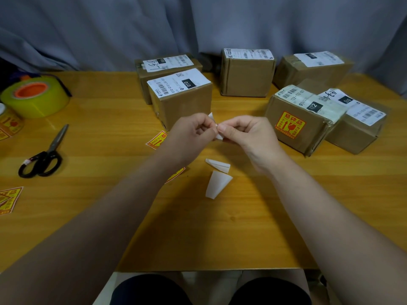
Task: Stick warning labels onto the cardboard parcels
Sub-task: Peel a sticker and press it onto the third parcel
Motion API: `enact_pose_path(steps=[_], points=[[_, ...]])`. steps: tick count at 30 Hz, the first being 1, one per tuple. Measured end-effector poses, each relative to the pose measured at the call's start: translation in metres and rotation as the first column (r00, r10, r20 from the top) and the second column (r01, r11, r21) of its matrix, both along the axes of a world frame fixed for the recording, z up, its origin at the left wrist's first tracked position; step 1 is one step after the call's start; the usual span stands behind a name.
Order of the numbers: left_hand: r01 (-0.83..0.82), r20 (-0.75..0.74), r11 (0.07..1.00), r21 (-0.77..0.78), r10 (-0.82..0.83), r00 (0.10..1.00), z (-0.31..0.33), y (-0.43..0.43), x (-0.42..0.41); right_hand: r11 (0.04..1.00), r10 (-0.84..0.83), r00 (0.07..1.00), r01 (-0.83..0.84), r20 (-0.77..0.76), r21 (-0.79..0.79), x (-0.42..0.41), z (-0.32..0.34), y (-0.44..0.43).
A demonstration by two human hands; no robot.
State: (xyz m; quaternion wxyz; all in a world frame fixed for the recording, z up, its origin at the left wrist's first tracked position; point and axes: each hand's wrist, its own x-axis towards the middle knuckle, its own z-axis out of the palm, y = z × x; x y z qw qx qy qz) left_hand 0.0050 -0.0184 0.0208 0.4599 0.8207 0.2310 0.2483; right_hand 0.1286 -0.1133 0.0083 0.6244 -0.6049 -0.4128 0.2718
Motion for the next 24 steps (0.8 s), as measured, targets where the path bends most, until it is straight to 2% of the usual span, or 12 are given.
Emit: enact_pose_path(steps=[6,12,17,21,24], points=[[-0.075,0.033,0.997,-0.004,0.076,0.997,-0.007,0.0,0.002,0.995,-0.054,0.989,0.065,0.139,-0.076,-0.007,-0.001,0.007],[-0.095,0.055,0.994,-0.054,0.098,0.994,-0.014,0.0,0.0,0.993,-0.085,0.995,0.089,0.053,-0.082,-0.01,-0.007,0.011],[-0.023,0.115,0.969,-0.248,0.053,0.992,-0.013,0.001,-0.002,0.991,-0.106,0.966,0.122,0.235,-0.054,-0.008,-0.004,0.011],[-0.023,0.108,0.986,-0.166,0.042,0.993,-0.01,0.005,0.0,0.992,-0.106,0.939,0.121,0.327,-0.027,-0.008,-0.001,0.011],[-0.037,0.104,0.992,-0.12,0.049,0.993,-0.009,0.007,-0.001,0.994,-0.086,0.952,0.1,0.293,-0.036,-0.008,0.0,0.011]])
